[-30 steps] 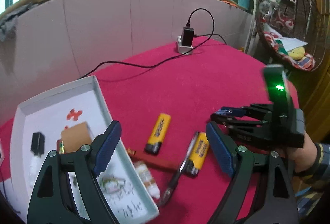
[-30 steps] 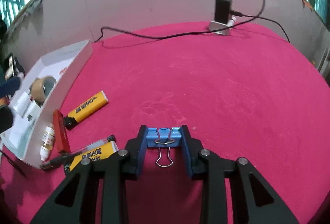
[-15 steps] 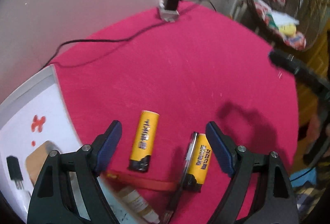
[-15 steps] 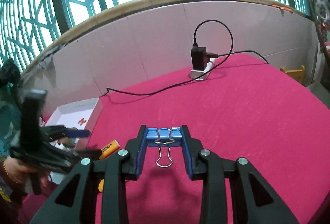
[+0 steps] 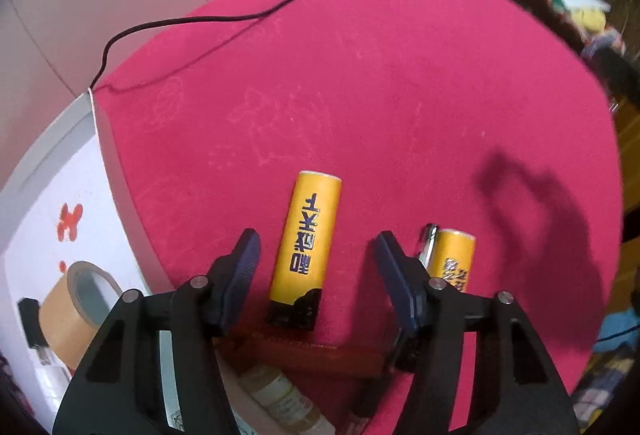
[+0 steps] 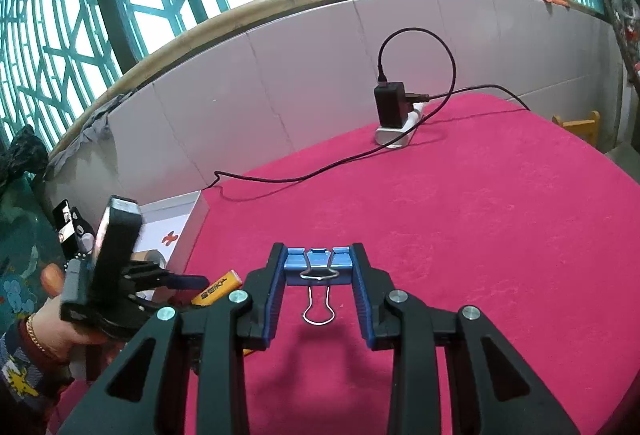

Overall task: Organize rigid objects
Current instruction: 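Grasp the blue binder clip with the right tool while the left tool grasps the yellow lighter, then carry the binder clip and yellow lighter over the tray with both tools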

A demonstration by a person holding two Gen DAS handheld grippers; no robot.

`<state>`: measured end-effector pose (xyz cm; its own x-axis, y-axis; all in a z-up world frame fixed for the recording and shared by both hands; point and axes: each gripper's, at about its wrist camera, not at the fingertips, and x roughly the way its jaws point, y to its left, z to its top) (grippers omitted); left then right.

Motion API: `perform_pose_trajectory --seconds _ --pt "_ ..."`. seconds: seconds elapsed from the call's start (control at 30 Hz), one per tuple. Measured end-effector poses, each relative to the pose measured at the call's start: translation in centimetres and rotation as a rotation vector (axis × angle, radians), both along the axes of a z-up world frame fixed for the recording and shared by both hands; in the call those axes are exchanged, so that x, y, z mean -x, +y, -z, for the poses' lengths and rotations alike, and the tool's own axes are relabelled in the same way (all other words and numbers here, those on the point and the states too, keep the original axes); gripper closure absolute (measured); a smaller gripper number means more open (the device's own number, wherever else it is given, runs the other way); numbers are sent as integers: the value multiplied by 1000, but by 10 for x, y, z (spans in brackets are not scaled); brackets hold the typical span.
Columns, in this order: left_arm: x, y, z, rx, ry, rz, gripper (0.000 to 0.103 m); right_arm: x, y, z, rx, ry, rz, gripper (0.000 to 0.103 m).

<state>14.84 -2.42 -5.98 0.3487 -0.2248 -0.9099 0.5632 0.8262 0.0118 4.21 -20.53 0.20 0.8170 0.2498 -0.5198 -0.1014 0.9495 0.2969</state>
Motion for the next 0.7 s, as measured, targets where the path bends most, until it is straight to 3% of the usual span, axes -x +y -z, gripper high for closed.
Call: perform_pose_trajectory --seconds 0.07,0.13,0.3,0.37,0.47,0.7 --pt "3 -1 -1 -2 -13 10 56 1 1 -2 1 -8 -5 72" --pt "5 2 -3 -2 -29 1 79 0 2 -4 4 -14 -13 72" --pt "14 7 -8 21 -87 -22 79 2 12 -13 3 -38 -38 72" --pt "18 14 -18 77 -126 -56 79 5 18 -20 4 -64 -51 72" --pt "42 38 -50 183 -234 -129 80 11 32 -35 4 -111 -105 72" --pt "110 111 -112 316 -431 -317 80 26 93 -70 34 -225 -302 72"
